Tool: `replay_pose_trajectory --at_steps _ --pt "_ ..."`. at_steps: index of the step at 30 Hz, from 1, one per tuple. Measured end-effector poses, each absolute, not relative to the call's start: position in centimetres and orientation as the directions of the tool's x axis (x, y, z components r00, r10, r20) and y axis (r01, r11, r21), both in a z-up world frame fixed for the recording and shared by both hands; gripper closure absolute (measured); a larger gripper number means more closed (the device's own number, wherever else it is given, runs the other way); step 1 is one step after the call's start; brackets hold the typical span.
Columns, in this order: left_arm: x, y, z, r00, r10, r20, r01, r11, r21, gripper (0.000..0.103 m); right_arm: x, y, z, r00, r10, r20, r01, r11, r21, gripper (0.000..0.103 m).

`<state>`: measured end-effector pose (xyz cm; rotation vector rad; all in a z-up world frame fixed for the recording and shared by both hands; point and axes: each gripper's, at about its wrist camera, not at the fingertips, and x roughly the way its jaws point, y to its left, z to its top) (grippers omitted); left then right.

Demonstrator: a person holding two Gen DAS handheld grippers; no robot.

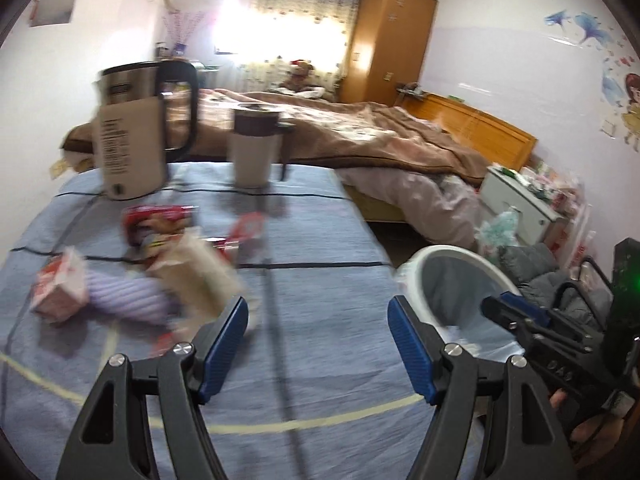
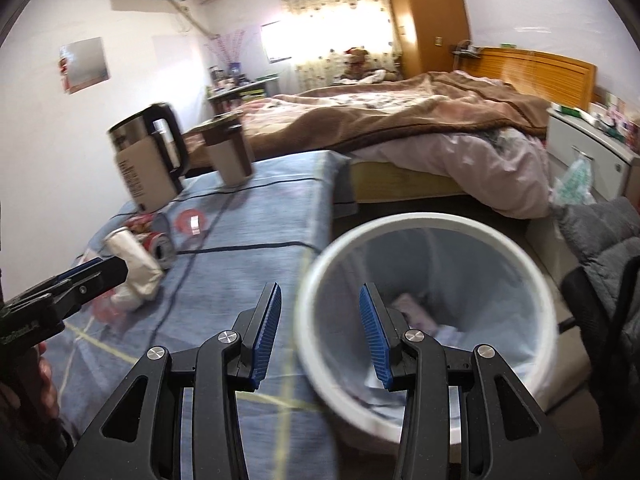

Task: Collect trash
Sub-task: 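Grasp the clear plastic cup with the right tool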

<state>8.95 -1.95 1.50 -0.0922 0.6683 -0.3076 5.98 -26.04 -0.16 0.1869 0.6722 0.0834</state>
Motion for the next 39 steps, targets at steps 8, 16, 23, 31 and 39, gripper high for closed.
replay_pose_trajectory --at_steps 8,16,23,31,39 --pt "7.8 5.4 0.8 0.776 -0.209 -0.595 0.124 0.976 -0.181 0.028 6.8 -19.8 -0.6 0.747 0.257 -0.613 -0.171 0.966 0.196 0.061" --pt "6.8 10.7 0.1 0.786 -0.141 -0.602 0.032 0.981 -0.189 0.027 7.7 -14.5 -0.7 0.708 0.340 -0.619 -0.282 0.940 0.193 0.061" --pt "7.1 14.2 -0.7 0.776 -0.099 -0.622 -0.020 0.983 -0.181 0.027 8.4 -9.7 -1.1 0.643 0.450 -0.619 -0.432 0.881 0.193 0.061" --pt "8.3 16.9 -1.4 0.766 -0.075 -0.639 -0.039 0.986 -0.163 0.027 9.4 -5.8 -2.5 0.568 0.499 -0.655 -0.524 0.833 0.180 0.061" --pt "10.3 18.4 -1.8 0.758 -0.088 -0.646 -0.010 0.989 -0.147 0.024 11.2 -3.0 -4.0 0.534 0.472 -0.701 -0.561 0.819 0.124 0.061"
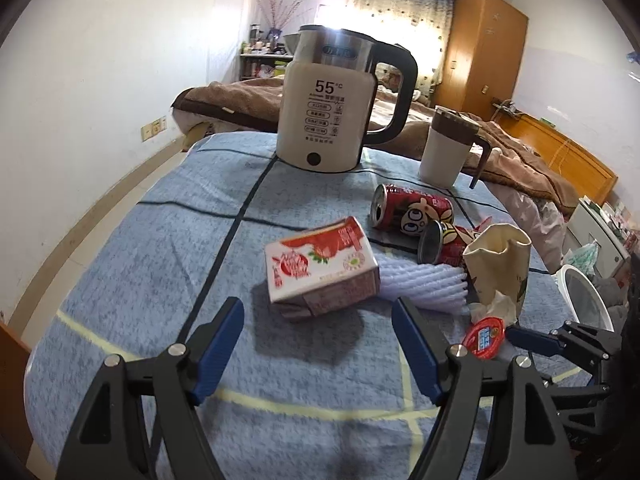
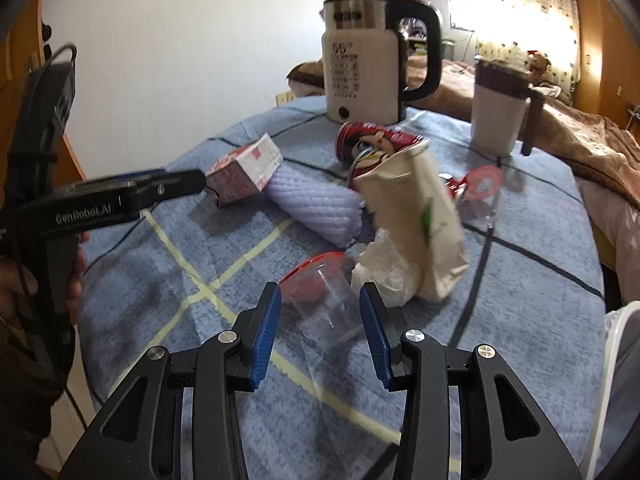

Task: Collect trash
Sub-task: 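Grasp the clear plastic cup with the right tool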

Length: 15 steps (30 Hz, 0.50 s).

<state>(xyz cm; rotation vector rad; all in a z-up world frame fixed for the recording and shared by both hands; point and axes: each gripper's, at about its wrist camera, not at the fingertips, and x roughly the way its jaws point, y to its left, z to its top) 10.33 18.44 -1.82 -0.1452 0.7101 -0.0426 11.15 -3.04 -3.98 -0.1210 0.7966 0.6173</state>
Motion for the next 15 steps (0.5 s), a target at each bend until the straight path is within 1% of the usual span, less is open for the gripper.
replay_pose_trajectory --at_steps 4,6,10,13,15 --pt "11.6 18.9 -1.8 0.757 -0.105 -0.645 0.016 0.990 -0.143 0.022 11.5 -2.0 -4.6 0.522 0.442 -0.729 -0.570 0.817 0.087 0.061" --pt "12.0 18.9 -1.8 0.757 -0.110 -0.644 0.041 0.992 -0.121 0.022 11.6 -1.7 -4.8 0.518 0.430 -0.740 -0.568 0.820 0.079 0.061" --pt "13.5 19.2 -2.3 0.738 -0.123 -0.664 0.069 0.992 -0.107 0.021 12.0 -1.8 -4.9 0.509 0.439 -0.740 -0.551 0.827 0.112 0.061" --pt "14.4 19.3 -2.3 0.736 -0.136 -0.663 0.089 0.991 -0.105 0.021 12.2 -1.9 -4.9 0.500 0.455 -0.737 -0.540 0.829 0.146 0.061" --pt "14.8 19.2 -2.4 0.734 -0.134 -0.666 0.091 0.991 -0.099 0.020 12.3 -1.9 -5.0 0.496 0.459 -0.737 -0.536 0.830 0.156 0.068"
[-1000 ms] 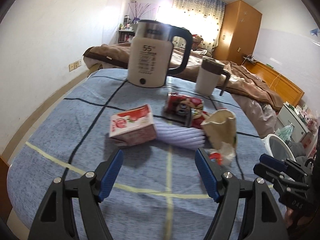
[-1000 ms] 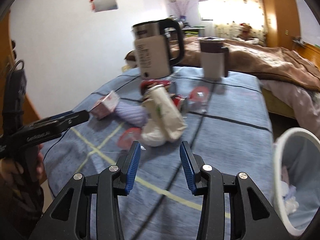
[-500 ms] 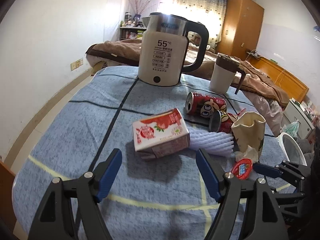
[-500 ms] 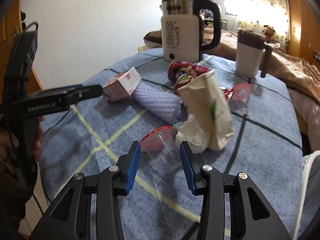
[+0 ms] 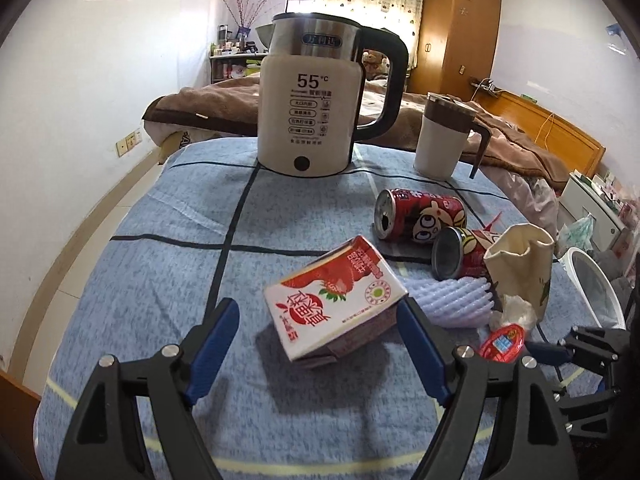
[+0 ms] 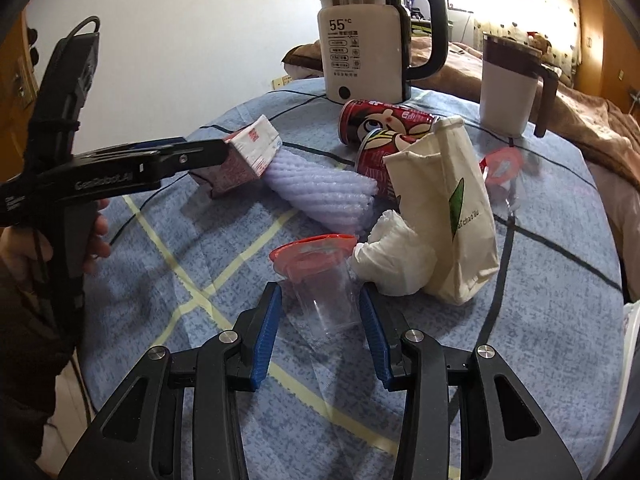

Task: Collect trash
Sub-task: 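Grasp the clear plastic cup with the right tool, then grasp the pink juice carton with the left tool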

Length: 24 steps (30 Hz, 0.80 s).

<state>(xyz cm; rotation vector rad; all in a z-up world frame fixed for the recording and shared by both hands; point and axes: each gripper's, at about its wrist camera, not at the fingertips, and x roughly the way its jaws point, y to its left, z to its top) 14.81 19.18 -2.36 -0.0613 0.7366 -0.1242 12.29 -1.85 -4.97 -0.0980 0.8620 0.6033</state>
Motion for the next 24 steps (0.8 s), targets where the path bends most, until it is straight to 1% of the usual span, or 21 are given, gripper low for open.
replay_pose_trajectory --at_steps 1,4,6,9,13,17,19,21,23,24 --pt "15.0 19.0 -2.4 0.733 -0.136 -0.667 0.099 0.991 -0.093 0.020 12.4 -1.9 -5.0 0.498 0.457 -0.737 -0.529 0.834 0.159 0.072" --pt "15.4 18.3 -2.7 0.722 -0.143 -0.677 0.130 0.989 -0.070 0.020 12.2 -2.1 -4.9 0.508 0.456 -0.731 -0.515 0.841 0.167 0.073" --pt "15.4 17.6 -3.0 0.703 -0.177 -0.689 0.166 0.983 -0.083 0.020 12.1 -2.2 -4.9 0.513 0.452 -0.730 -0.505 0.847 0.170 0.073" --pt "14.8 16.3 -2.9 0.700 -0.207 -0.684 0.217 0.973 -0.072 0.020 12.2 -2.5 -4.9 0.522 0.451 -0.724 -0.489 0.854 0.179 0.073" --pt "13.9 15.3 -2.5 0.662 -0.314 -0.680 0.297 0.944 -0.147 0.020 12.1 -2.9 -4.8 0.541 0.435 -0.719 -0.463 0.869 0.177 0.074" --pt "12.8 14.2 -2.0 0.632 -0.358 -0.687 0.366 0.920 -0.143 0.020 12.1 -3.9 -4.9 0.545 0.428 -0.721 -0.434 0.880 0.194 0.074" --pt "12.4 13.9 -1.2 0.669 -0.337 -0.662 0.372 0.923 -0.094 0.020 12.2 -4.3 -5.0 0.545 0.427 -0.722 -0.422 0.883 0.204 0.074" --pt "12.8 13.9 -0.8 0.715 -0.269 -0.645 0.326 0.945 -0.032 0.020 12.3 -4.5 -5.0 0.544 0.429 -0.721 -0.416 0.884 0.213 0.074" --pt "13.8 14.4 -1.0 0.730 -0.209 -0.651 0.275 0.962 0.000 0.020 12.3 -4.6 -5.0 0.545 0.429 -0.720 -0.416 0.884 0.212 0.074" --pt "14.3 14.7 -1.3 0.721 -0.206 -0.662 0.271 0.963 -0.004 0.020 12.2 -4.5 -5.0 0.547 0.428 -0.720 -0.417 0.884 0.210 0.074"
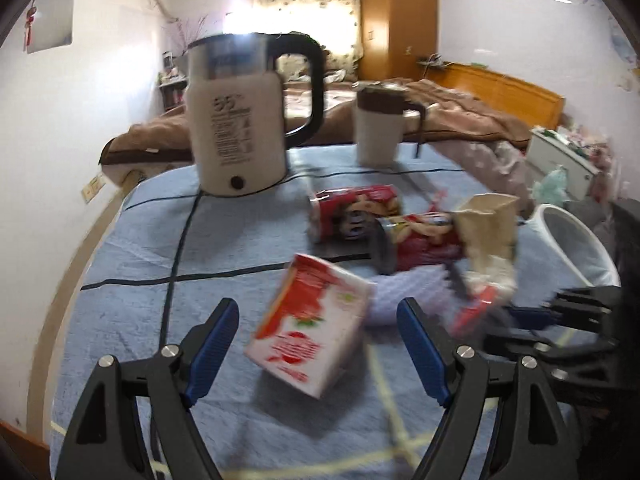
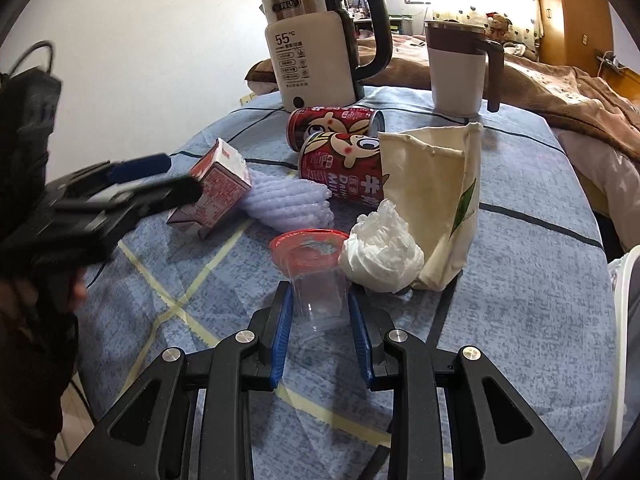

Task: Collect trash
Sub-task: 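Grasp the pink juice carton with the left tool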

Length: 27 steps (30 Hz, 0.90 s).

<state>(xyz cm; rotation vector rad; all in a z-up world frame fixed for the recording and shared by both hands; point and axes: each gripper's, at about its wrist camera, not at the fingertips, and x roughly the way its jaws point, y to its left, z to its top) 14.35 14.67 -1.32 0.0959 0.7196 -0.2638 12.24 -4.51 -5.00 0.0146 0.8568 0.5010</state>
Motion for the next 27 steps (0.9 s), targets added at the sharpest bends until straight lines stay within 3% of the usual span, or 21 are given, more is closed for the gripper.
replay_pose_trajectory --at_steps 5,11,21,27 --pt "15.8 14.4 -3.1 0.673 -0.192 -0.714 0.303 0.953 0.029 0.020 12.2 -4.5 -5.0 0.547 0.431 -0.718 -0.419 0.883 0.211 0.074" --pt "16.4 14.7 -3.7 0.649 -0.235 -0.724 0.289 0.956 -0.050 0.021 12.1 -4.5 -5.0 0.549 0.433 -0.715 -0.418 0.883 0.213 0.074" --pt "15.7 15.3 -3.4 0.647 -0.240 -0.724 0.253 0.963 -0.093 0.042 11.8 -4.7 -4.8 0.556 0.437 -0.707 -0.414 0.883 0.220 0.074" --pt "15.1 15.7 -3.4 0.650 -0.224 -0.726 0.202 0.972 -0.118 0.046 11.6 -4.9 -4.8 0.561 0.437 -0.703 -0.409 0.885 0.224 0.074"
